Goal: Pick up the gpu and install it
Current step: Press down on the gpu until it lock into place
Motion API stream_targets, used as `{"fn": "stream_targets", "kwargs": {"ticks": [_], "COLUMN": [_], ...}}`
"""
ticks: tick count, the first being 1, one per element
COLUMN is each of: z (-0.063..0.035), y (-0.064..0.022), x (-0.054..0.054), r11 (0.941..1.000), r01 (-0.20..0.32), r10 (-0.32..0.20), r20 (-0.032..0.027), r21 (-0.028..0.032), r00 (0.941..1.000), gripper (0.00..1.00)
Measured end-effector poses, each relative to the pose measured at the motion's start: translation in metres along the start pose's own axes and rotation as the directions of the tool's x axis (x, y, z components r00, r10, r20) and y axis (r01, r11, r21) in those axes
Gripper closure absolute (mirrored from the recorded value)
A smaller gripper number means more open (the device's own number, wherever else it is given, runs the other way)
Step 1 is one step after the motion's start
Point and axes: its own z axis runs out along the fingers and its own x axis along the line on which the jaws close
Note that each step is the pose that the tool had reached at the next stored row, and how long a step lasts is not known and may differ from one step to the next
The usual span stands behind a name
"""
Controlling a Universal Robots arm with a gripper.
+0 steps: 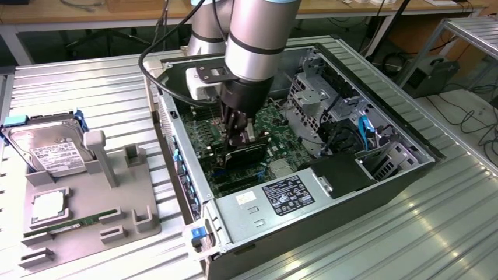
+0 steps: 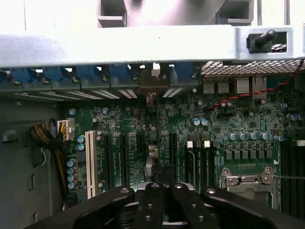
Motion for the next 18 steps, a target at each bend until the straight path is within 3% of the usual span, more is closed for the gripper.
{"fn": "stream_targets", "kwargs": {"ticks": [8, 18], "z": [-0.0098, -0.0134], "y": [-0.0166, -0.0179], "x": [-0.001, -0.001], "r11": [1.0, 1.0], "r01": [0.0, 0.0], "r10": [0.0, 0.0], "r20": [0.0059, 0.007], "r21": [-0.0041, -0.0047], "r00": [1.0, 1.0], "gripper": [0.89, 0.89]}}
